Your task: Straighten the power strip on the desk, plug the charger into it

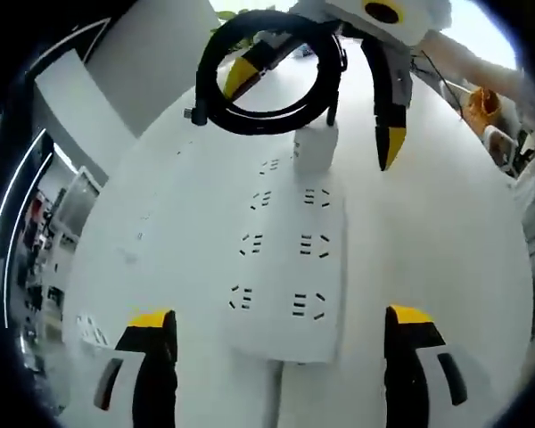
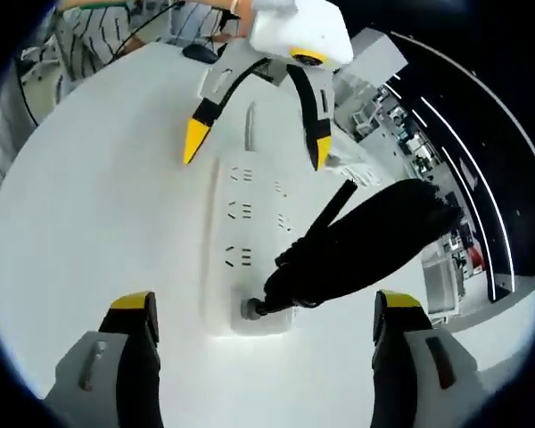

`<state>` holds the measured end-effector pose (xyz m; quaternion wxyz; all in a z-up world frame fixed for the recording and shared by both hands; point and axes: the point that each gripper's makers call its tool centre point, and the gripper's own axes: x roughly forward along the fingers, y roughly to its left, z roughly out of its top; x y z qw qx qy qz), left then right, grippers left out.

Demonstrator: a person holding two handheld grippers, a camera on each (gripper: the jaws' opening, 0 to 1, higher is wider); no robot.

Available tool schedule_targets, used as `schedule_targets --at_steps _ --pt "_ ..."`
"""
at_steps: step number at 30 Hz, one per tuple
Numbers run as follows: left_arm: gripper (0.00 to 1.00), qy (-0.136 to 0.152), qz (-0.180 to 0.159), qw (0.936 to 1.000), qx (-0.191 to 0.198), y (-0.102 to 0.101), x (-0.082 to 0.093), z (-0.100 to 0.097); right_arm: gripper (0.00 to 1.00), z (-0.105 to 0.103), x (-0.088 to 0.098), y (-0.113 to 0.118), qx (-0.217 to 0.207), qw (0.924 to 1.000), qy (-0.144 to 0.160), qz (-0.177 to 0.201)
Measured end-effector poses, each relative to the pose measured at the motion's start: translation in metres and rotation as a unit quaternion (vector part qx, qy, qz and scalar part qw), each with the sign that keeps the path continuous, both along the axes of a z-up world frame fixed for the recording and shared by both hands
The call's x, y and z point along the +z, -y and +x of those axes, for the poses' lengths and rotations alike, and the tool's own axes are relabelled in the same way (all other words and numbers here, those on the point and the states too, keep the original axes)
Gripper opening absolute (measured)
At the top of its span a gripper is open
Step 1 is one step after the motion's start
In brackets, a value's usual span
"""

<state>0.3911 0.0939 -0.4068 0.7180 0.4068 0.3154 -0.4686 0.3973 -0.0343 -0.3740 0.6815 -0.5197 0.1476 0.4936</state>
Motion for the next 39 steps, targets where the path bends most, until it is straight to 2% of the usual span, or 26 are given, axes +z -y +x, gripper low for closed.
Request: schedule_targets --at_steps 2,4,7,10,12,14,17,20,21,22,24,26,28,29,33,36,39 --pt "0.98 0.021 0.004 0.9998 -0.004 -0.002 0.002 0.002 1.00 -0.001 0.004 0.001 -0.023 0.9991 -0.018 0.031" --pt "0.97 0.056 -0.006 0.9983 -0.014 0.000 0.008 0.006 1.00 -0.003 0.010 -0.004 -0.039 0.9950 -0.044 0.081" --pt "0.94 0.092 -0.043 0.9948 -0.005 0.004 0.019 0.010 1.00 -0.002 0.022 -0.005 -0.056 0.9864 -0.057 0.143" --pt "0.93 0.118 -0.091 0.9885 0.023 0.006 0.034 0.015 1.00 0.003 0.025 0.000 -0.062 0.9852 -0.051 0.152" --pt "0.92 0.121 -0.129 0.9836 0.034 0.009 0.043 0.014 1.00 0.007 0.026 0.000 -0.076 0.9817 -0.056 0.166" --pt "0.92 0.122 -0.153 0.9794 0.049 0.008 0.050 0.014 1.00 0.007 0.027 0.000 -0.080 0.9784 -0.062 0.180" --pt "0.91 0.129 -0.170 0.9753 0.057 0.005 0.057 0.012 1.00 0.008 0.035 0.000 -0.090 0.9722 -0.063 0.207" --pt "0.91 0.136 -0.182 0.9718 0.064 0.003 0.061 0.014 1.00 0.008 0.042 0.001 -0.107 0.9641 -0.076 0.231" --pt "0.91 0.148 -0.180 0.9704 0.065 0.002 0.063 0.015 1.00 0.007 0.044 0.001 -0.111 0.9607 -0.082 0.241" --pt "0.91 0.155 -0.177 0.9697 0.067 0.001 0.064 0.017 1.00 0.005 0.049 -0.001 -0.115 0.9540 -0.093 0.261" --pt "0.92 0.158 -0.199 0.9659 0.050 0.008 0.069 0.014 1.00 0.000 0.055 -0.003 -0.115 0.9461 -0.106 0.284" --pt "0.94 0.150 -0.222 0.9618 0.056 0.012 0.073 0.010 1.00 -0.002 0.059 -0.002 -0.115 0.9443 -0.102 0.291" --pt "0.94 0.168 -0.240 0.9539 0.063 0.015 0.082 0.010 1.00 -0.006 0.063 -0.002 -0.111 0.9436 -0.092 0.298" --pt "0.94 0.171 -0.245 0.9521 0.066 0.015 0.084 0.009 1.00 -0.008 0.065 -0.001 -0.111 0.9432 -0.086 0.301" --pt "0.91 0.159 -0.279 0.9417 0.100 0.015 0.092 0.004 1.00 -0.014 0.072 0.002 -0.120 0.9394 -0.063 0.315" --pt "0.87 0.167 -0.320 0.9268 0.103 0.019 0.102 -0.005 1.00 -0.019 0.076 0.005 -0.131 0.9337 -0.048 0.330" --pt "0.88 0.168 -0.325 0.9244 0.107 0.021 0.103 -0.013 1.00 -0.023 0.083 0.007 -0.138 0.9247 -0.039 0.352"
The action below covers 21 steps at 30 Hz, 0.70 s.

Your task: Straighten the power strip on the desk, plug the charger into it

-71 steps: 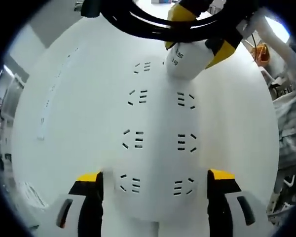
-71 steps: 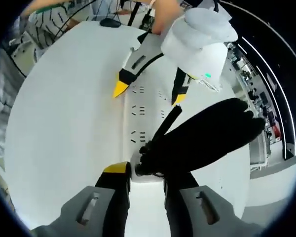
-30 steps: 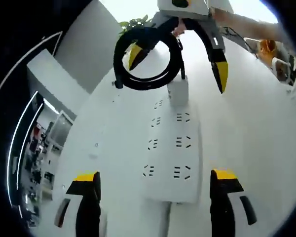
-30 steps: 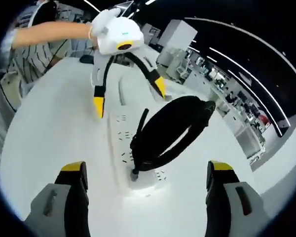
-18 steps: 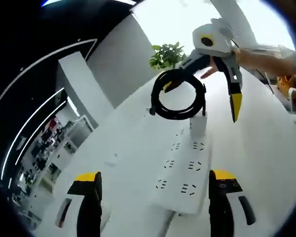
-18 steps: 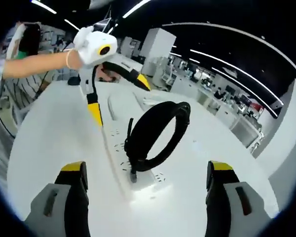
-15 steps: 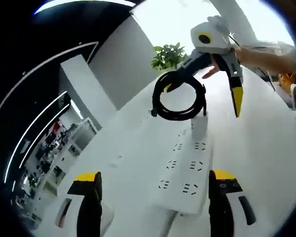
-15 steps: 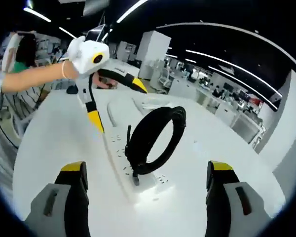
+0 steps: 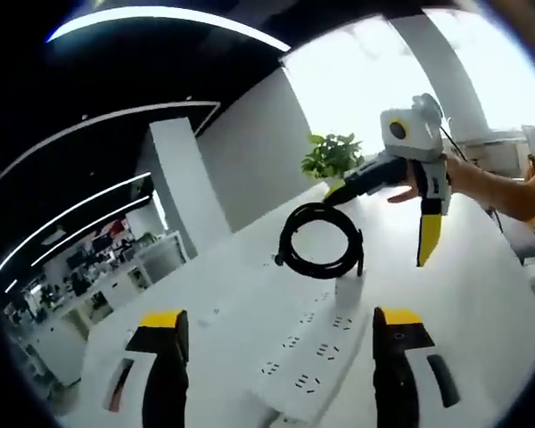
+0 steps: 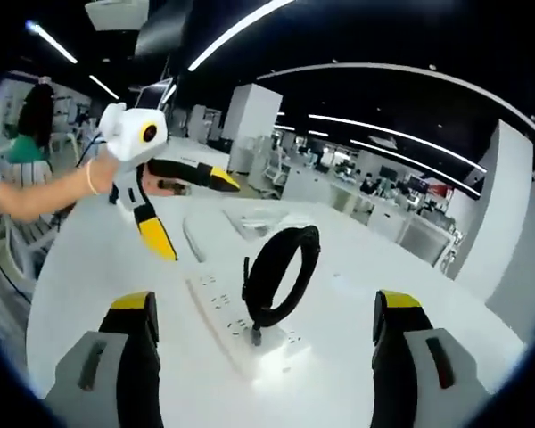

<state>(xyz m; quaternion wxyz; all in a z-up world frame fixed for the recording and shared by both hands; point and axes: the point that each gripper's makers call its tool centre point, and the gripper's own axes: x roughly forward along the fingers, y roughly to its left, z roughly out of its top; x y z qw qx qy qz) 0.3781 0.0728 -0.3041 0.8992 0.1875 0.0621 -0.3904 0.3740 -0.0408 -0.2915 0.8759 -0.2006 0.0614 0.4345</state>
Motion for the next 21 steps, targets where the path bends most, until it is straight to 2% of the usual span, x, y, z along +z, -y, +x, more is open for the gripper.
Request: schedule_targets --at_steps 4,10,15,17,19,21 --pt "0.98 0.017 -0.001 0.9998 0.006 0.000 0.004 -0.008 1.00 -0.002 0.007 0.002 -0.011 0.9998 0.005 0.018" --pt "0.99 0.035 -0.004 0.9991 0.024 -0.006 0.009 -0.018 1.00 -0.009 0.009 0.007 -0.036 0.9990 0.019 0.018" --pt "0.99 0.041 -0.040 0.9979 0.028 -0.008 0.018 -0.030 1.00 -0.017 0.008 0.010 -0.048 0.9981 0.023 0.032" --pt "0.99 0.028 -0.068 0.9971 0.015 -0.003 0.021 -0.039 1.00 -0.019 0.006 0.012 -0.048 0.9979 0.029 0.033" --pt "0.99 0.029 -0.092 0.9952 0.010 -0.003 0.027 -0.046 1.00 -0.023 0.003 0.012 -0.044 0.9980 0.024 0.039" --pt "0.99 0.033 -0.096 0.9947 0.012 -0.005 0.029 -0.051 1.00 -0.026 0.000 0.013 -0.043 0.9979 0.019 0.045"
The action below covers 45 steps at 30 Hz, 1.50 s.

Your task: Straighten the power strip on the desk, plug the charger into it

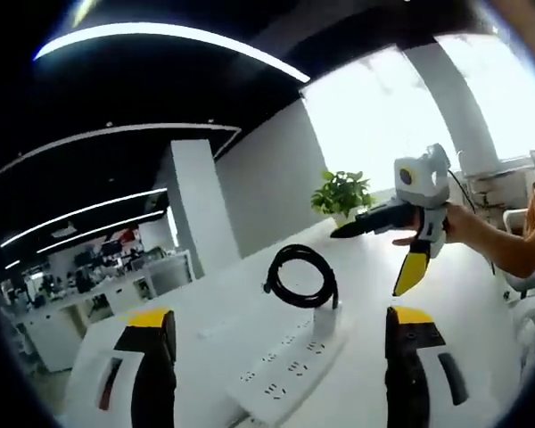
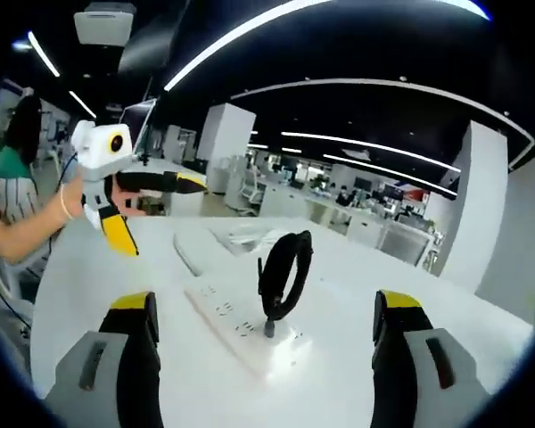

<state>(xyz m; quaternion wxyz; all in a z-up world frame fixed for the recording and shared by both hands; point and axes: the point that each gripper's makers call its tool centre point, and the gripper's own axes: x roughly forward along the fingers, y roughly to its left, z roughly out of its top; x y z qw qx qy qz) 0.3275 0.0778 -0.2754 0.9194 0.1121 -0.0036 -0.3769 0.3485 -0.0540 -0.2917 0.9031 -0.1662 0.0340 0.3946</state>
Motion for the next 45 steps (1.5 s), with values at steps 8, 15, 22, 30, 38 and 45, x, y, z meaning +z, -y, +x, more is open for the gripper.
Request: schedule_targets --at_steps 8,15,22,30,38,45 --pt "0.99 -0.002 -0.012 0.9995 0.028 -0.016 -0.004 -0.008 1.00 -0.015 -0.006 0.008 -0.009 0.9999 -0.001 -0.004" --pt "0.99 -0.022 -0.031 0.9982 0.045 -0.027 -0.012 -0.016 1.00 -0.029 -0.010 0.019 -0.032 0.9994 -0.015 0.007" --pt "0.99 -0.030 -0.039 0.9969 0.061 -0.033 -0.019 -0.032 0.99 -0.049 -0.011 0.023 -0.032 0.9991 -0.019 0.018" --pt "0.99 -0.024 -0.053 0.9966 0.059 -0.030 -0.014 -0.052 0.99 -0.065 -0.008 0.027 -0.036 0.9989 -0.013 0.027" --pt "0.99 -0.016 -0.067 0.9946 0.077 -0.035 -0.017 -0.069 0.98 -0.084 -0.014 0.038 -0.052 0.9978 -0.009 0.040" --pt "0.99 -0.029 -0.090 0.9904 0.101 -0.047 -0.036 -0.086 0.98 -0.096 -0.030 0.053 -0.078 0.9952 -0.019 0.056"
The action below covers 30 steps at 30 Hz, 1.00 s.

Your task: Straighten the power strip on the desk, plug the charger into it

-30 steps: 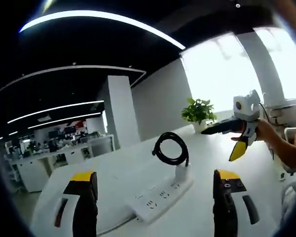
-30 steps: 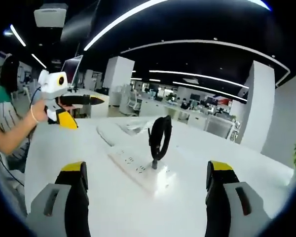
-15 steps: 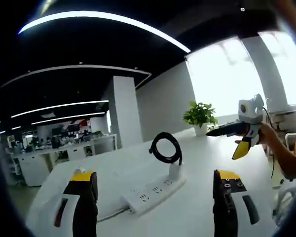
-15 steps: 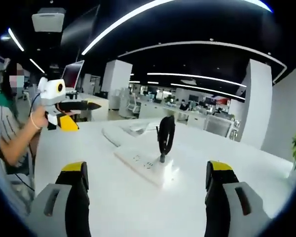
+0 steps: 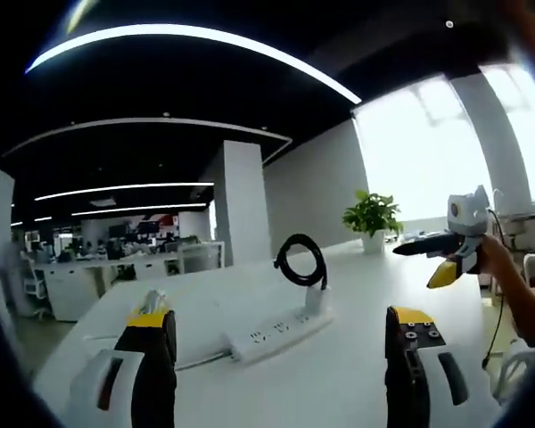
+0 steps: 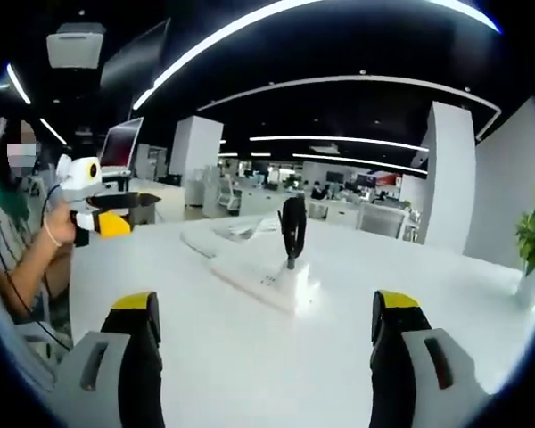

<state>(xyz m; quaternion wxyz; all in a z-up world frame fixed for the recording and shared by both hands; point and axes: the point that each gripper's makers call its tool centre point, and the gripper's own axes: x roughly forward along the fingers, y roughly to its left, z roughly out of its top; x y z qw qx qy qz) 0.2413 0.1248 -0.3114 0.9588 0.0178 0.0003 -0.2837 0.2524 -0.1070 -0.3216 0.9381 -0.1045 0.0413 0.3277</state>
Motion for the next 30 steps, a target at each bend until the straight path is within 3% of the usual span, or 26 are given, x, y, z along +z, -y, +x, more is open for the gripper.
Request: schedule_targets --at_steps 9,19,30 --pt "0.99 -0.010 0.016 0.9995 0.024 -0.006 -0.016 -0.017 0.98 -0.014 -0.011 0.012 -0.017 0.9998 -0.004 0.011" --pt "0.99 -0.017 -0.003 0.9994 0.031 -0.015 -0.026 -0.033 0.97 -0.028 -0.025 0.023 -0.026 0.9993 -0.003 0.026" --pt "0.99 -0.021 -0.013 0.9976 0.065 -0.036 -0.034 -0.049 0.95 -0.039 -0.035 0.042 -0.045 0.9985 -0.011 0.030"
